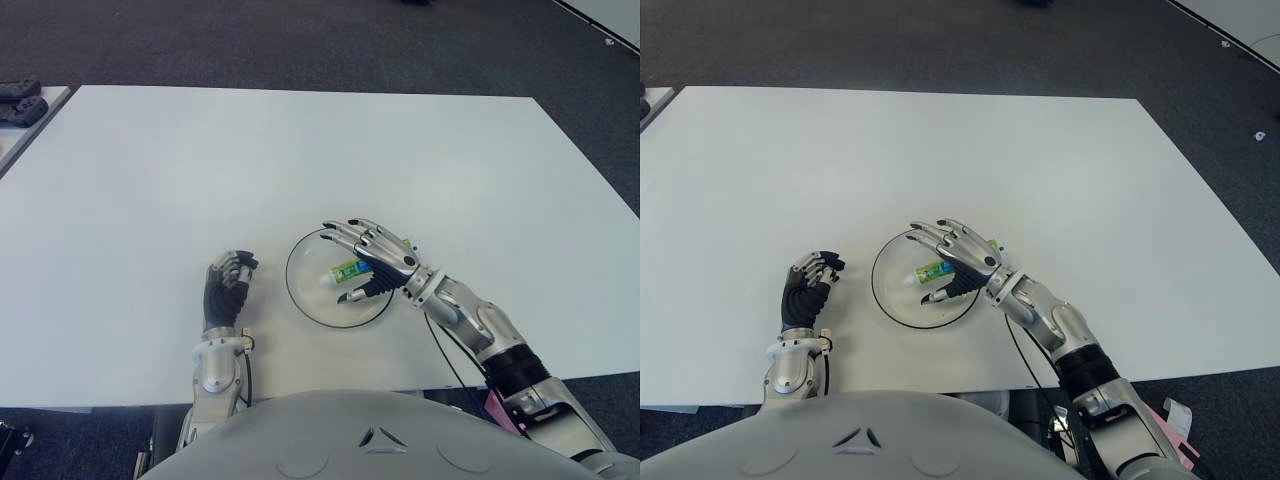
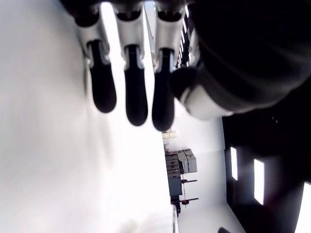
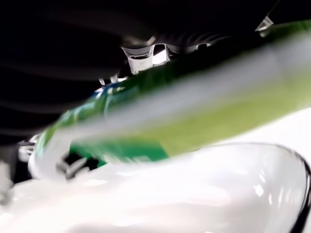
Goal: Put the toothpaste on the table into the plate.
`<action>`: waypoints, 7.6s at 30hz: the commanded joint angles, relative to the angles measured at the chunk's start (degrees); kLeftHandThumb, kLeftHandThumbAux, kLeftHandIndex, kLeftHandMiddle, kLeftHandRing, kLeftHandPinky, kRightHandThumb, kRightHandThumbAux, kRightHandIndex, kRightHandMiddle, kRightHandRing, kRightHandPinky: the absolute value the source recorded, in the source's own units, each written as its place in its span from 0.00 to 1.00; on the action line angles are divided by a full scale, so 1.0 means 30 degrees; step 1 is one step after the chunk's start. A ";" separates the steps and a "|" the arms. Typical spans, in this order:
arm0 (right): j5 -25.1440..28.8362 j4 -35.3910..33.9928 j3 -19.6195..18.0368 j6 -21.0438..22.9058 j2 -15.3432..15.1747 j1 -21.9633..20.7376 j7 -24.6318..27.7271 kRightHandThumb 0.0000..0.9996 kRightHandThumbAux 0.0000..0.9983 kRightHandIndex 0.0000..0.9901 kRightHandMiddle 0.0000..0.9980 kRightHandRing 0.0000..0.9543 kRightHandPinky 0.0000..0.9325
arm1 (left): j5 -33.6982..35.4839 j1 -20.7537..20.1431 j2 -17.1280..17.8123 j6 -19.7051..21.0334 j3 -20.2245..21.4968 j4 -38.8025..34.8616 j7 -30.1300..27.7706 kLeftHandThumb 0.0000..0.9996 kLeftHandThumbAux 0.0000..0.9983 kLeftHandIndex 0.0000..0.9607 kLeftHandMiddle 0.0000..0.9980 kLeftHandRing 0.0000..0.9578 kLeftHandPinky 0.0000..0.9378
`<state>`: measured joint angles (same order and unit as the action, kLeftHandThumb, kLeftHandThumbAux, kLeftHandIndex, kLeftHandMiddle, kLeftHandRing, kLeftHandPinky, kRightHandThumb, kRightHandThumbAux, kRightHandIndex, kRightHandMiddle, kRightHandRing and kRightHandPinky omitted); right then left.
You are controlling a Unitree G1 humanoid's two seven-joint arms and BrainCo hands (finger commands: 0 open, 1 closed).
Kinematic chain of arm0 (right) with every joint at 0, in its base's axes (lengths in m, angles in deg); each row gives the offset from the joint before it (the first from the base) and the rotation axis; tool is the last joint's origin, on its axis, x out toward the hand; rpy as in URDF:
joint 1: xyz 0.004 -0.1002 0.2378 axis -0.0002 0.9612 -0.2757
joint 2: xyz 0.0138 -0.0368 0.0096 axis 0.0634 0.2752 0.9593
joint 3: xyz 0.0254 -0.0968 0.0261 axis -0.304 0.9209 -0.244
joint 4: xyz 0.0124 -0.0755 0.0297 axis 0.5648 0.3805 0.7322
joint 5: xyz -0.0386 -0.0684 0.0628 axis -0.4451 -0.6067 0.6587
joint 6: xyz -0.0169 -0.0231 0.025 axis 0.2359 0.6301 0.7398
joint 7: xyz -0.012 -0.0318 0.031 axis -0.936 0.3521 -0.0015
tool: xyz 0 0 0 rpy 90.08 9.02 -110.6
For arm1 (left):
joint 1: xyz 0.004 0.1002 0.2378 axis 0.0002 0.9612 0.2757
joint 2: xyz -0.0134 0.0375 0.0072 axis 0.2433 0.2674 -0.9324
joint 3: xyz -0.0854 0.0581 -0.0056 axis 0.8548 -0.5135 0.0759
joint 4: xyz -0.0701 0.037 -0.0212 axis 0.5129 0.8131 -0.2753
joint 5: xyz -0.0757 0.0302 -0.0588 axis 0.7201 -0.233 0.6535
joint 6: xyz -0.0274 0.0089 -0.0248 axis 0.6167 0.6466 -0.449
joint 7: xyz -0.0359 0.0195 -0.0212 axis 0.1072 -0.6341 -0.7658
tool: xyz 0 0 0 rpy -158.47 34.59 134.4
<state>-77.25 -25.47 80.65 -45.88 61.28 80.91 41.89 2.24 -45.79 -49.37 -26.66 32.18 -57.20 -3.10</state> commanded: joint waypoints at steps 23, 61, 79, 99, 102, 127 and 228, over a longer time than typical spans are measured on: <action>-0.0971 0.1449 0.1910 -0.0982 -0.0391 -0.1961 -0.2068 0.11 0.25 0.00 0.00 0.00 0.00 | -0.0058 0.0124 -0.0332 0.0431 -0.0343 0.0455 0.0652 0.71 0.72 0.44 0.47 0.47 0.47; -0.3305 0.1164 0.2553 -0.0197 -0.0483 -0.2556 -0.6365 0.01 0.28 0.00 0.00 0.00 0.00 | 0.0151 -0.0063 -0.0145 0.0396 -0.0211 0.0707 0.0618 0.71 0.72 0.44 0.50 0.49 0.48; -0.0741 -0.0581 0.0741 0.2538 -0.0256 -0.0235 -0.5600 0.00 0.36 0.00 0.00 0.00 0.00 | 0.0462 -0.0435 0.0230 0.0442 -0.0010 0.0865 0.0404 0.71 0.72 0.44 0.48 0.47 0.47; 0.6136 0.1476 -0.2640 0.0090 0.1968 0.2077 -0.7468 0.00 0.64 0.00 0.00 0.00 0.00 | 0.0741 -0.1070 0.0576 0.0211 0.0381 0.1444 0.0290 0.71 0.72 0.44 0.49 0.50 0.50; 0.7550 0.0741 -0.3164 0.0405 0.2326 0.2977 -0.6625 0.00 0.67 0.00 0.00 0.00 0.00 | 0.0771 -0.1206 0.0642 0.0035 0.0484 0.1635 0.0262 0.71 0.72 0.44 0.49 0.50 0.50; 1.5156 0.5380 -0.7576 -0.1433 0.7804 0.3487 -0.5203 0.34 0.88 0.26 0.16 0.14 0.22 | 0.1191 -0.2312 0.1116 -0.0637 0.1112 0.2819 -0.0138 0.71 0.72 0.44 0.49 0.49 0.49; 1.6377 -0.3466 -0.7672 1.0994 0.5955 0.7398 0.3953 0.70 0.74 0.42 0.41 0.42 0.44 | 0.0597 -0.1300 0.0693 0.0312 0.0693 0.1282 -0.0020 0.71 0.72 0.44 0.49 0.49 0.49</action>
<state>-28.06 -36.25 56.78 -13.95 78.53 101.46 53.01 4.22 -50.20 -47.47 -27.32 34.25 -53.55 -2.72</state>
